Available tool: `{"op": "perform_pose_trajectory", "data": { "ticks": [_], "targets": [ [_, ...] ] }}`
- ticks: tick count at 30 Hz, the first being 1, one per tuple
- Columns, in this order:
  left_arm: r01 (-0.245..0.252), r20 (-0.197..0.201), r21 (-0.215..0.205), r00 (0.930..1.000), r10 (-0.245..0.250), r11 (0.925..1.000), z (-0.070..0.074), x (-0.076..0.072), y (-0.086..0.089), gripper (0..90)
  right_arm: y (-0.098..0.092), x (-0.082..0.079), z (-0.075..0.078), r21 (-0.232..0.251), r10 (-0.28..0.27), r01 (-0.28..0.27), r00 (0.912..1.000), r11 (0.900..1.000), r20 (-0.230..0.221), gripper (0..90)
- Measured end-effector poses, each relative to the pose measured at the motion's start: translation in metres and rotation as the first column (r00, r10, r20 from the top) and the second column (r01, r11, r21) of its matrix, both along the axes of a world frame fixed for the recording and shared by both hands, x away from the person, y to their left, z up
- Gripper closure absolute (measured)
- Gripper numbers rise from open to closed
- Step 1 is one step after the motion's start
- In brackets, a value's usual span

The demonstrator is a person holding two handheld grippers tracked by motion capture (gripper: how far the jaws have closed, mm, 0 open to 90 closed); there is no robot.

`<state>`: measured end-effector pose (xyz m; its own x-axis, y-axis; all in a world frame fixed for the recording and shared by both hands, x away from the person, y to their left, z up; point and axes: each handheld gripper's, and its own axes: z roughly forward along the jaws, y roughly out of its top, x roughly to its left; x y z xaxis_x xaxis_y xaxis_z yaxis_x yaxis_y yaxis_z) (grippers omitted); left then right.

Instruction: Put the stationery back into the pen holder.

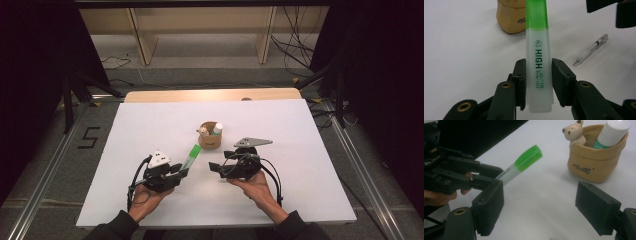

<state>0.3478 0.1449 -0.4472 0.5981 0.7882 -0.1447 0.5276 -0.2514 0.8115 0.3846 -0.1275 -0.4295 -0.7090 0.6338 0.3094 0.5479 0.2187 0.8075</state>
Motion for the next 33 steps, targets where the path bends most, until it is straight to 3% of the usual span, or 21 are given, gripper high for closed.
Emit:
{"op": "perform_pose_trajectory", "data": {
  "ticks": [9,33],
  "targets": [
    [0.043,0.036,-0.01,0.9985,-0.042,0.999,0.001,-0.007,-0.014,65.8,0.005,0.001,-0.003,0.064,0.008,-0.006,0.9993,0.998,-0.038,25.8],
    [0.102,0.086,-0.04,0.9915,-0.098,0.994,0.003,-0.018,-0.037,65.7,0.009,0.003,-0.011,0.139,0.015,-0.003,0.9966,0.99,-0.081,34.3]
  ]
}}
